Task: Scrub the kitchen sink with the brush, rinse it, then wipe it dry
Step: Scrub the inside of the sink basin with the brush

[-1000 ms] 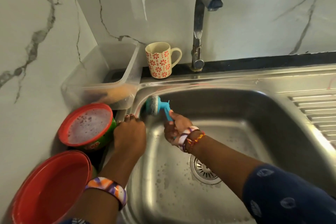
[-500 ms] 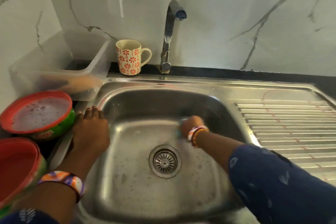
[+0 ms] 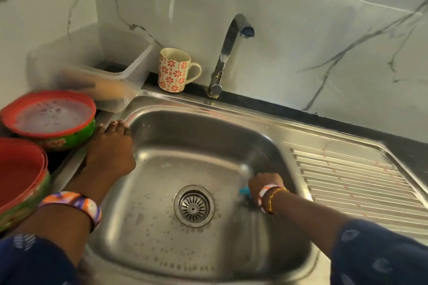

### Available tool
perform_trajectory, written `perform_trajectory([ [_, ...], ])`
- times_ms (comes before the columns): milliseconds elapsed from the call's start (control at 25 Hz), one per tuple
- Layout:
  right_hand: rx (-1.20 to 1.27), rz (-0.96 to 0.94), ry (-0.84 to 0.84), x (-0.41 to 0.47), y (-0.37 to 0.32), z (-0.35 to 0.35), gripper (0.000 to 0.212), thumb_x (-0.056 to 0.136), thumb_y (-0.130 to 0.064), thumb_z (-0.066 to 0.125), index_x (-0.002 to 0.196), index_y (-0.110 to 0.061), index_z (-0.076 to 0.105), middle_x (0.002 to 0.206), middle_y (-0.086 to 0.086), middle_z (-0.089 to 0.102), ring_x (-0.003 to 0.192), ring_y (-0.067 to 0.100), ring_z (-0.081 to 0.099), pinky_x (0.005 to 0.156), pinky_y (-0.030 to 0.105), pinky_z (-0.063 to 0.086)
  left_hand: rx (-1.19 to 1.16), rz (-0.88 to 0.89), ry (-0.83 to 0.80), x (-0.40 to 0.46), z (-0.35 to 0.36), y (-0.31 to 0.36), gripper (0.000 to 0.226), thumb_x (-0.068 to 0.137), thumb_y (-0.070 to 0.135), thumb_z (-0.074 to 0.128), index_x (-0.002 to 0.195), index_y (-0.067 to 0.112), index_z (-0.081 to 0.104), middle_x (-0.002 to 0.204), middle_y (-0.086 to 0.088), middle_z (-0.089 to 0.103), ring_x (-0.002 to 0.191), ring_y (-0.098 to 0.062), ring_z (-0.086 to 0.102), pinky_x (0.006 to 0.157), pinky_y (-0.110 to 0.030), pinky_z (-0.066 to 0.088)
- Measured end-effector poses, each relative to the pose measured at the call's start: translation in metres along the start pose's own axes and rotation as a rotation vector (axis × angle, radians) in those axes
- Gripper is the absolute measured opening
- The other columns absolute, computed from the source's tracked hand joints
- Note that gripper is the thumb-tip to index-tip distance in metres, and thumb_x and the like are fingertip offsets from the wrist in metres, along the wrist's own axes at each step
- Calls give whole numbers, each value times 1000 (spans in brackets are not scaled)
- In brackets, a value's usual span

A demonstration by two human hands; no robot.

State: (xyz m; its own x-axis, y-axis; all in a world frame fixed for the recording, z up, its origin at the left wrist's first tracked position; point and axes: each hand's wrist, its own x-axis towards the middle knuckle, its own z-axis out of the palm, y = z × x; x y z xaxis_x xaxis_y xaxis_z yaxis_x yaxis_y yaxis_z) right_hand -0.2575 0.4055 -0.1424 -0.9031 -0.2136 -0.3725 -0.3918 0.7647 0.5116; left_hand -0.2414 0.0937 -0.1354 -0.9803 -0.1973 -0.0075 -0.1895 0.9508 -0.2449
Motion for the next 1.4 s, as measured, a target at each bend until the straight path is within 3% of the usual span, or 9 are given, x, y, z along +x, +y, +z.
perform_trajectory([
  [120,26,168,256,21,37,-16,34,99,-23,34,128,-22,51,120,4,63,110,26,62,87,32,47,-3,-16,-11,3,-2,1,77,90,40,49,149,6,15,157,-10,15,144,-21,16,117,-37,14],
  [200,-1,169,196,17,36,-14,36,100,-21,32,132,-21,48,124,5,61,113,27,60,90,33,46,5,-23,-25,3,-4,3,79,90,42,49,150,6,13,157,-10,14,145,-21,16,117,-37,14],
  [320,15,14,3,-2,-19,5,34,95,-17,41,123,-15,59,125,4,62,117,22,58,92,32,47,10,-24,-36,2,-3,3,79,89,43,50,150,7,14,157,-9,14,145,-21,17,117,-37,15],
  [520,98,296,267,28,35,-44,30,96,-26,43,119,-17,62,119,3,65,111,23,62,87,30,48,13,-11,-1,1,-3,2,76,88,41,49,149,8,18,155,-9,20,143,-21,22,115,-36,19],
  [720,104,95,55,24,-15,1,33,94,-20,45,122,-14,60,125,4,62,116,22,60,91,31,48,-11,-7,-19,2,-5,2,75,89,40,49,150,8,16,156,-8,17,144,-19,18,117,-36,15],
  [920,145,288,237,40,53,-55,35,91,-41,50,117,-20,61,119,3,64,110,23,61,86,29,48,30,-5,7,3,-1,2,78,88,44,49,149,8,17,156,-8,19,143,-20,20,116,-37,17],
  [1000,143,269,240,39,47,-47,33,92,-39,48,115,-19,63,117,3,66,109,23,63,86,30,48,35,-15,4,4,0,4,79,88,45,49,149,8,17,156,-9,19,143,-21,20,116,-38,16],
  [1120,90,84,88,35,2,-11,31,94,-22,45,117,-15,63,120,5,66,113,24,62,88,32,48,51,-15,-8,4,-2,5,79,87,46,49,148,8,18,155,-9,19,143,-21,21,115,-38,17],
  [1400,3,149,339,28,51,-32,34,99,-33,37,128,-27,53,119,2,63,109,25,62,86,30,47,90,-22,7,3,-3,8,79,85,47,49,147,6,20,154,-9,23,141,-22,25,114,-38,20],
])
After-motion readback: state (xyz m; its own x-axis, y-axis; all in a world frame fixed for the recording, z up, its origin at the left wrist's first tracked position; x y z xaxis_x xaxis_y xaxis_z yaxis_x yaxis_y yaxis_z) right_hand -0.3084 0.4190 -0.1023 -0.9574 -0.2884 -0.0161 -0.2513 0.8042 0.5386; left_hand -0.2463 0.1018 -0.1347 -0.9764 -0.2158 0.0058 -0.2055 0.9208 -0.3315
